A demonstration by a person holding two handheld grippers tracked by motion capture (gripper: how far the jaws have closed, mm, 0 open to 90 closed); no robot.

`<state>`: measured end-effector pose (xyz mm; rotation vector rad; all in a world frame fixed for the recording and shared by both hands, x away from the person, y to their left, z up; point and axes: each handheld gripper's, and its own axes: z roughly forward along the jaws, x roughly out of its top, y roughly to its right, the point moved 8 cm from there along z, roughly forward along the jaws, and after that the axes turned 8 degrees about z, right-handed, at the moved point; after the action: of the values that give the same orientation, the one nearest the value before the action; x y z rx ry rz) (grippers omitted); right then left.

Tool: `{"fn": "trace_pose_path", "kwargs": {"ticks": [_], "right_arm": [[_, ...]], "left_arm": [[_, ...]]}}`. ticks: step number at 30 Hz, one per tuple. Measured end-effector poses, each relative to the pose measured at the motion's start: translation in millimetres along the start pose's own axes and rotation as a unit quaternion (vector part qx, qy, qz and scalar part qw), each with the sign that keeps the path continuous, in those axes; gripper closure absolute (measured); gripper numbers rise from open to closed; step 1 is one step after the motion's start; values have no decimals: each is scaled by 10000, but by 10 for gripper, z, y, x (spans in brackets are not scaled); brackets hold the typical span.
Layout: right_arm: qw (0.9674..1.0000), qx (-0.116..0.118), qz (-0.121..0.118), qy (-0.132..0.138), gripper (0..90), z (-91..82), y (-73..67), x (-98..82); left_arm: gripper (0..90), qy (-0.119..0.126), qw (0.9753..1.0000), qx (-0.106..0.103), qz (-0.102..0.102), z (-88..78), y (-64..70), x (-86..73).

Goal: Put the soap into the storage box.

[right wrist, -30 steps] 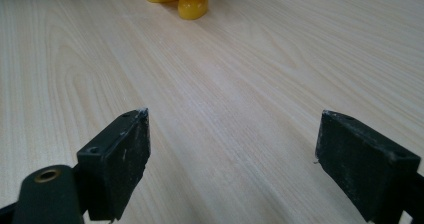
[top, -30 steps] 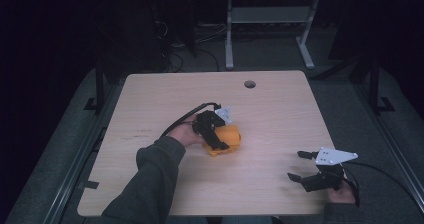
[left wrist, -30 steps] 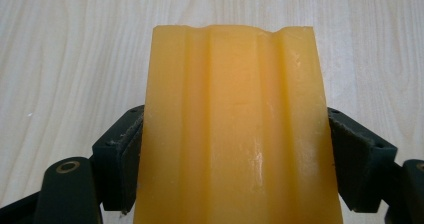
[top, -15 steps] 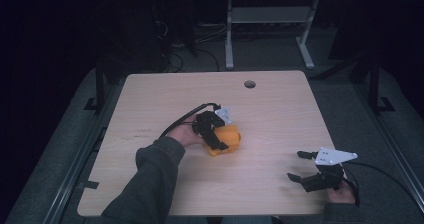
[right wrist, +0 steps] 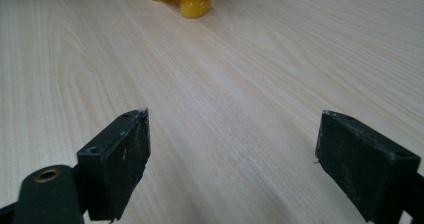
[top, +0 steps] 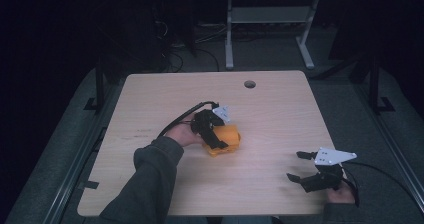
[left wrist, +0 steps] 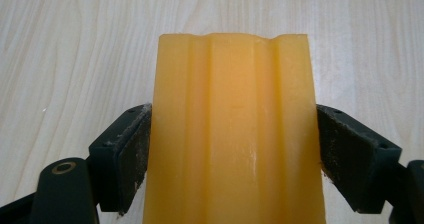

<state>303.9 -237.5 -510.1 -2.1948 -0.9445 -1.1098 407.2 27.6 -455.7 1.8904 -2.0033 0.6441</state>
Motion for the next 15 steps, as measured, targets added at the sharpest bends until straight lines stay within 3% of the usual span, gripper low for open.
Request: {"fn": "trace_pose_path", "kwargs": {"ticks": [15], "right_arm": [[10000,-9,15,-21,137,5,-3,0]], "left_arm": [[202,200,9997,138,-86,-169,11,-10]]}}
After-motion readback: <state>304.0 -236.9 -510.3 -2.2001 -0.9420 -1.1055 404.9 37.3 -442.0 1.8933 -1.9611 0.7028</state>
